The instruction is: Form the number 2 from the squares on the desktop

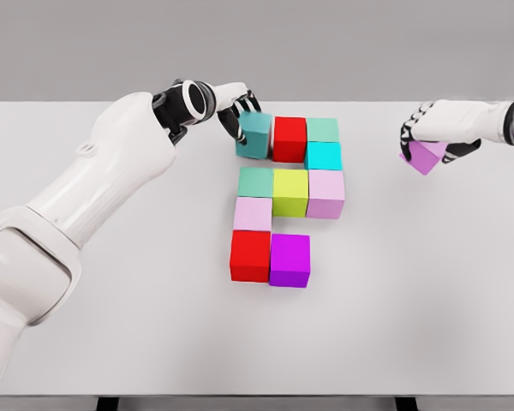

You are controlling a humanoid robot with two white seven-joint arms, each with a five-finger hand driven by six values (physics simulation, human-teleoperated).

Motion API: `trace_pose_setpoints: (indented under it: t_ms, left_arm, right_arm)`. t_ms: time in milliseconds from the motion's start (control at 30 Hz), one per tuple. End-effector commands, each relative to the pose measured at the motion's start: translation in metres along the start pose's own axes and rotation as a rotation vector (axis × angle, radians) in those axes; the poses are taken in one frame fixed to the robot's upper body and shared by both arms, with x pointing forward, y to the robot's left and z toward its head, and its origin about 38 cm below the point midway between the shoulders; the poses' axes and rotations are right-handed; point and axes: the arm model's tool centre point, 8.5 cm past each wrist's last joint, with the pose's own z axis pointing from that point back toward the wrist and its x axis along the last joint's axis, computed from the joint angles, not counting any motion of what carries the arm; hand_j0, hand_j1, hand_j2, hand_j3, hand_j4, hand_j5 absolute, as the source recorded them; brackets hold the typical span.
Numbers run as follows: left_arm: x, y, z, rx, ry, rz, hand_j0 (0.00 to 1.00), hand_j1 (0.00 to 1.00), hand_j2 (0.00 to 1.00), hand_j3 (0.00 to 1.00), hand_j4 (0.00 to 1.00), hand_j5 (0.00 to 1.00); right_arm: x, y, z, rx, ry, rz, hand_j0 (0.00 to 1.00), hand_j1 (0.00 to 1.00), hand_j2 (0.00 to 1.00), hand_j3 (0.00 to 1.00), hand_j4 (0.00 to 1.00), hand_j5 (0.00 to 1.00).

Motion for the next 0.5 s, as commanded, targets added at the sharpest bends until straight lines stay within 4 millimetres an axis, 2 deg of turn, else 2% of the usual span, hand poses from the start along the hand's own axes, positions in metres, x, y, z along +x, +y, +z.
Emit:
trace_pose_setpoints:
  t_ms: [0,33,67,233,467]
  left_arm:
    - [0.000,-0.001,0.000,-0.001,-0.003,-0.004,0.80,0.80,0.80,0.80,0.80,0.80]
    - [0.001,-0.001,0.000,-0.002,-0.005,-0.003,0.81,0.81,0.81,0.81,0.81,0.81]
    - [0.001,-0.001,-0.001,-0.002,-0.004,-0.005,0.82,0.82,0.82,0.82,0.82,0.82]
    - [0.004,-0.003,-0.001,-0.005,-0.009,-0.006,0.84,0.84,0.84,0.84,0.84,0.84]
    - [0.004,-0.003,-0.001,-0.004,-0.008,-0.007,0.84,0.84,0.84,0.84,0.84,0.84]
  right_arm:
    - [0.012,-0.010,0.005,-0.018,-0.024,0.049,0.47,0.47,0.47,0.47,0.47,0.47]
    - [0.019,-0.008,0.003,-0.016,-0.041,0.060,0.47,0.47,0.47,0.47,0.47,0.47]
    - [0.018,-0.003,0.012,-0.003,-0.032,0.067,0.47,0.47,0.47,0.47,0.47,0.47]
    - [0.044,0.006,0.027,0.017,-0.079,0.138,0.47,0.47,0.47,0.47,0.47,0.47]
    - [0.064,-0.006,0.051,-0.033,-0.146,0.148,0.47,0.47,0.47,0.47,0.47,0.47]
